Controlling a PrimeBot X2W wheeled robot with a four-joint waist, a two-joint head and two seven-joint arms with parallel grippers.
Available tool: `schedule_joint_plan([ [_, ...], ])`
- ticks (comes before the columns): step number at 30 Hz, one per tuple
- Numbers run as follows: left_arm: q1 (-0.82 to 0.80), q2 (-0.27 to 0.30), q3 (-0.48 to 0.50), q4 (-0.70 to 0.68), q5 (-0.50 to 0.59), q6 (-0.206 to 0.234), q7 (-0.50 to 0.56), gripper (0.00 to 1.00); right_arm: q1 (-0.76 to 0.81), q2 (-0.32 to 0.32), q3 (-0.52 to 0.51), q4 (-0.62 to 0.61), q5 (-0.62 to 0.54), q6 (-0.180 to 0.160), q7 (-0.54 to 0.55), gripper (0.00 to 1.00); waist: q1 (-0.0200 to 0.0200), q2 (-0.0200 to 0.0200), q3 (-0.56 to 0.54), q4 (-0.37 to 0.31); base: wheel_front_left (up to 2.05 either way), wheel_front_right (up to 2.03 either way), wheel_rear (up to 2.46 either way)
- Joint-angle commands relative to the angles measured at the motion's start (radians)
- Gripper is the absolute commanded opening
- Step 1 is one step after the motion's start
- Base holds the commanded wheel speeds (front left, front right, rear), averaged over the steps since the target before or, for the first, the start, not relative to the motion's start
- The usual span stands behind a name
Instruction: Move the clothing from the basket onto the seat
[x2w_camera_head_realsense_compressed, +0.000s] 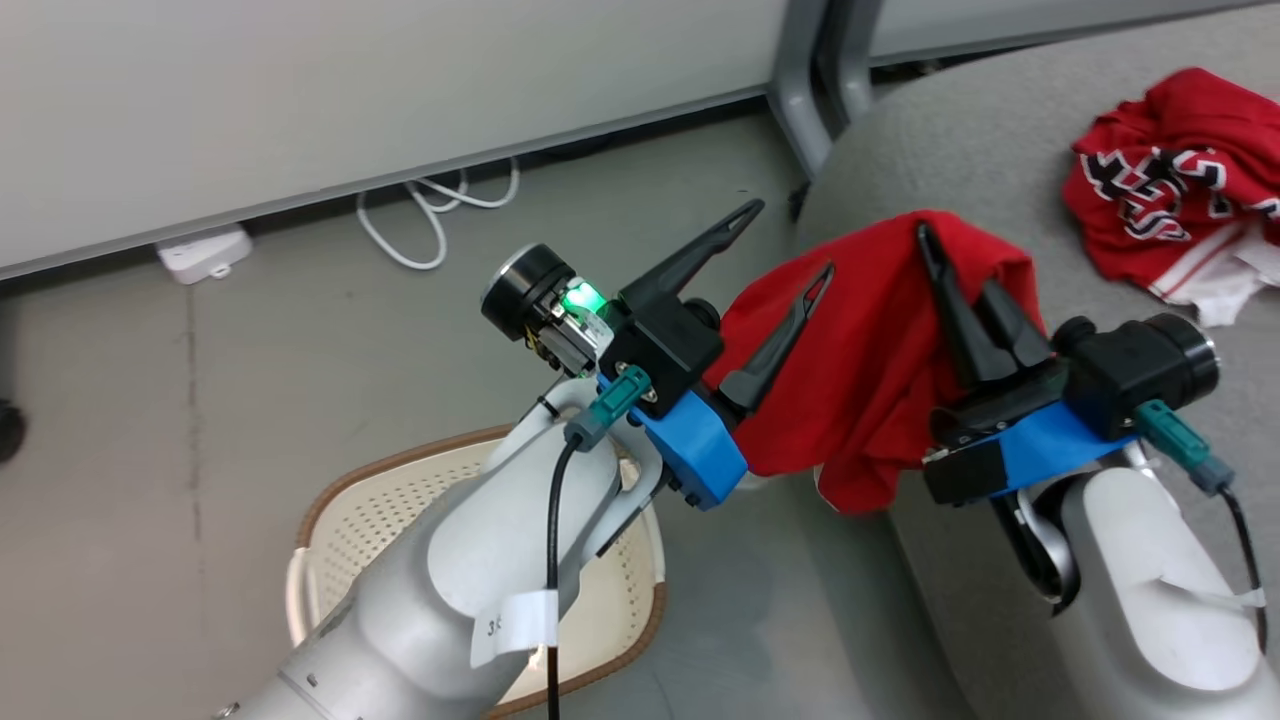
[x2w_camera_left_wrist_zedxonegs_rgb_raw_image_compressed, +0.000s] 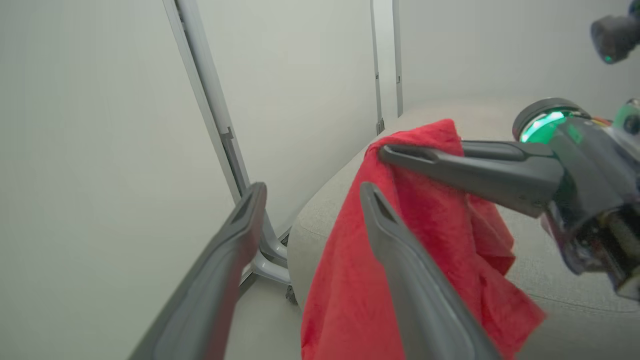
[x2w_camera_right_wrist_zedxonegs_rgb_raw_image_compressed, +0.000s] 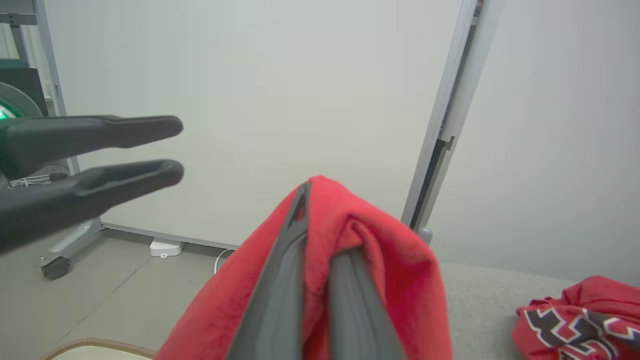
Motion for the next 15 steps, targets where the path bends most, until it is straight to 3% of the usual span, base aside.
schedule_joint_plan([
  [1,0.014,0.005,-0.003,0.0,0.004,-0.002,-0.003,1.0,0.008,-0.004,-0.006,-0.007,-0.001,0.0,-0.003,0.0,0.0,-0.0001,0.021,-0.037,0.0,0.0,0.0],
  [15,0.03,-0.004,-0.079,0.016,0.022,-0.027,-0.003,1.0,0.11,-0.009,-0.162,-0.107,0.001,0.0,-0.003,0.0,0.0,-0.0001,0.079,-0.176,0.0,0.0,0.0],
])
